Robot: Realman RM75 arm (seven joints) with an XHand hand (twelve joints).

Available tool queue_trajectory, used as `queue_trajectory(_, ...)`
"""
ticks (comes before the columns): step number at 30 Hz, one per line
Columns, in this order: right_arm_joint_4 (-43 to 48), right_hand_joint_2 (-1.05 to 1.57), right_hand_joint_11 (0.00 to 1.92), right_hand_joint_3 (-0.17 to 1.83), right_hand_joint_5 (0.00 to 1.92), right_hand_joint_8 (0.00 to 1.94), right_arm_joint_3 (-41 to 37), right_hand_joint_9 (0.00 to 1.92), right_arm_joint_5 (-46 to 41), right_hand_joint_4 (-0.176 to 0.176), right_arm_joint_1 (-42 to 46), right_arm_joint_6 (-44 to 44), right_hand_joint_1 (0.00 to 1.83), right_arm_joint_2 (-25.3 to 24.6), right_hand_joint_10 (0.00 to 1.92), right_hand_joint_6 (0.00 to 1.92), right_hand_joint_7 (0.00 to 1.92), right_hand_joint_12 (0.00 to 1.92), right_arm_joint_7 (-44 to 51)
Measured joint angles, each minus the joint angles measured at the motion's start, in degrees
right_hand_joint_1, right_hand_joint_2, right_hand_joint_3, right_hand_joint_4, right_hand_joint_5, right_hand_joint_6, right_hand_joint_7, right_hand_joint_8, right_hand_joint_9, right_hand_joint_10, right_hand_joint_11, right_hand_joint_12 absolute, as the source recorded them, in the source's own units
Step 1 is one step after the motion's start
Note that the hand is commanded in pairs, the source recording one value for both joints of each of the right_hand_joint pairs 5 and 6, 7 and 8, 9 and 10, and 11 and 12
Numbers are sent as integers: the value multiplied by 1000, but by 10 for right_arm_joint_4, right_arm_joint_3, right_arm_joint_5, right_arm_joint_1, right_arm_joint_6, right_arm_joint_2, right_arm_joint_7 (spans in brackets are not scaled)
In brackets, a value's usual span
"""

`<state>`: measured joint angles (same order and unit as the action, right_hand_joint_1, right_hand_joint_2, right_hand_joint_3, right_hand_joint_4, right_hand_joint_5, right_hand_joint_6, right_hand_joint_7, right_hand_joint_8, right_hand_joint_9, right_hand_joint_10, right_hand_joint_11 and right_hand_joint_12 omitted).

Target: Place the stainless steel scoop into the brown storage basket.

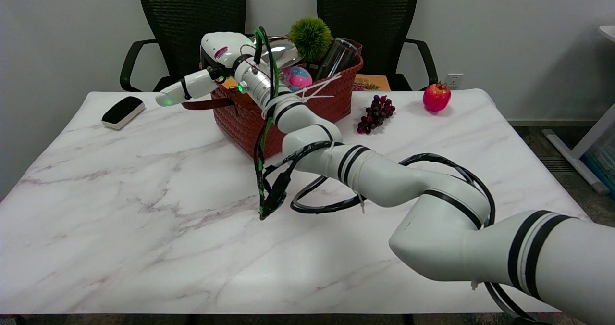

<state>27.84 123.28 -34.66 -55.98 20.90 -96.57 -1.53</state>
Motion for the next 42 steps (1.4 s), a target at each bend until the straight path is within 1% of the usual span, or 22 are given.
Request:
queue_trajectory(1,0,281,1920,-175,1590,1917,0,1685,0,0,0,0,288,0,1685,1590,1917,1920,0)
queue_trajectory(4,1,294,1920,-175,1402,1776,0,1500,0,0,2,0,281,1,1500,1402,1776,1920,0)
queue_trajectory(5,1,301,1919,-175,1338,1719,0,1462,0,0,2,1,279,2,1462,1338,1719,1919,0)
queue_trajectory(6,2,308,1895,-175,1203,1596,0,1372,0,0,3,1,278,2,1372,1203,1596,1895,0)
queue_trajectory(8,4,327,1668,-175,659,1063,0,878,0,0,4,1,266,3,878,659,1063,1668,0)
queue_trajectory(9,6,328,1635,-175,565,986,0,779,0,0,5,1,264,3,779,565,986,1635,0)
queue_trajectory(10,8,339,1558,-175,403,814,0,499,0,0,6,1,259,4,499,403,814,1558,0)
queue_trajectory(11,10,347,1520,-175,371,724,1,372,0,0,7,1,257,5,372,371,724,1520,-1)
queue_trajectory(12,12,358,1362,-175,330,378,1,246,0,0,8,1,254,5,246,330,378,1362,-1)
queue_trajectory(13,15,363,1303,-175,323,269,2,217,0,0,9,1,253,6,217,323,269,1303,-1)
queue_trajectory(14,17,369,1110,-175,297,208,2,179,1,0,10,1,252,7,179,297,208,1110,-1)
queue_trajectory(15,19,379,747,-175,225,111,3,87,1,0,11,1,251,8,87,225,111,747,-1)
queue_trajectory(16,22,388,465,-175,139,46,3,13,1,0,12,1,250,8,13,139,46,465,-1)
queue_trajectory(17,23,397,366,-175,80,46,4,10,1,0,13,1,249,9,10,80,46,366,-1)
queue_trajectory(18,26,414,145,-175,0,16,4,0,1,0,14,1,247,9,0,0,16,145,-1)
queue_trajectory(23,34,432,41,-175,0,24,6,0,1,0,18,1,244,12,0,0,24,41,-1)
queue_trajectory(29,43,437,0,-175,0,56,7,0,0,0,22,-1,253,15,0,0,56,0,-1)
queue_trajectory(35,52,456,0,-175,0,0,9,0,0,0,25,-3,198,17,0,0,0,0,-1)
queue_trajectory(42,87,498,0,-175,0,0,8,0,0,0,37,-3,210,27,0,0,0,0,-1)
